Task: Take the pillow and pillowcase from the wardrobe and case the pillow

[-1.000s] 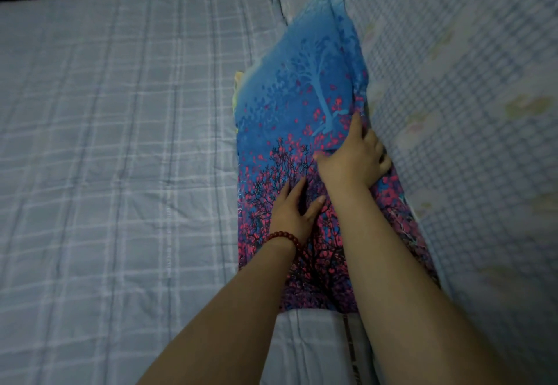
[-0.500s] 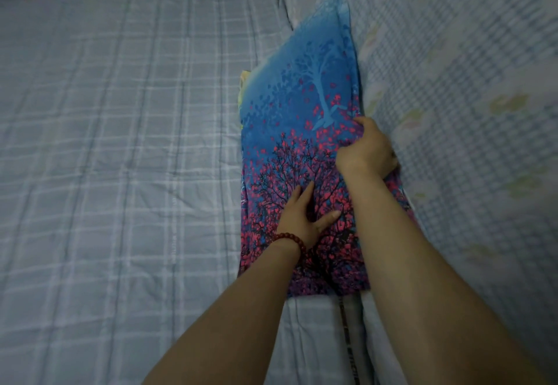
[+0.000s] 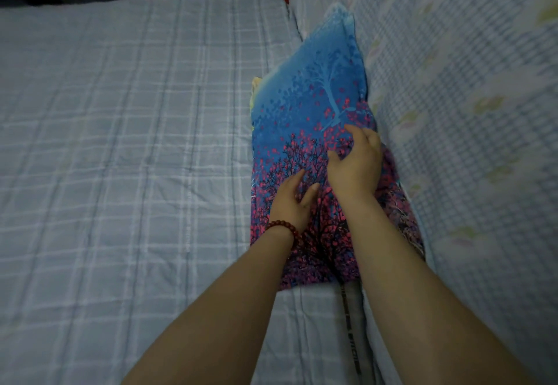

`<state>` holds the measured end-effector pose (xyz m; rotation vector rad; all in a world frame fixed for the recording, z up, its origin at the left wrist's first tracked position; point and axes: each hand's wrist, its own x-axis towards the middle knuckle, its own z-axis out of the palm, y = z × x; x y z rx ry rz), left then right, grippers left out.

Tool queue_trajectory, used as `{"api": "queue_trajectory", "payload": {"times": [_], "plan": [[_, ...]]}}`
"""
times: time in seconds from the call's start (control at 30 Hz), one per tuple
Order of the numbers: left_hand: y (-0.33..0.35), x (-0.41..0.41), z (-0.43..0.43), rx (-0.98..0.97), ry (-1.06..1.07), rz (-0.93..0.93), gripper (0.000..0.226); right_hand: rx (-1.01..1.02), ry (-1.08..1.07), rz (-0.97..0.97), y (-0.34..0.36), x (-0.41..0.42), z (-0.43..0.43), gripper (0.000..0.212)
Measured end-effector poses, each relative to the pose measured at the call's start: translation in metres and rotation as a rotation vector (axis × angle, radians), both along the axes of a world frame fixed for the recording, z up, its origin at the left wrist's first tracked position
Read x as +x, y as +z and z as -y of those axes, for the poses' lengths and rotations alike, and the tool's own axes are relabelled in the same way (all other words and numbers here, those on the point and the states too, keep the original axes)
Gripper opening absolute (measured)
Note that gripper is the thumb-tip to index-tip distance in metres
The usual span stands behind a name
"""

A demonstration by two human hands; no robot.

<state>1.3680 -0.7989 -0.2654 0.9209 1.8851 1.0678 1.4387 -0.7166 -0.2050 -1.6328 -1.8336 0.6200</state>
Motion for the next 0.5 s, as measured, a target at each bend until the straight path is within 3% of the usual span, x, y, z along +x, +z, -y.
{"api": "queue_trajectory", "payload": {"times": [0.33,0.5], "plan": [[0.055,0.003,0.058,0.096,0.098,0.032,0.052,-0.096,0.024,-0.15,0.026,0.011,0.079,0.046],[0.078,0.013,0.097,0.142,0.155,0.009,0.05,-0.024,-0.041,-0.179,0.045,0.026,0.119,0.042]]}}
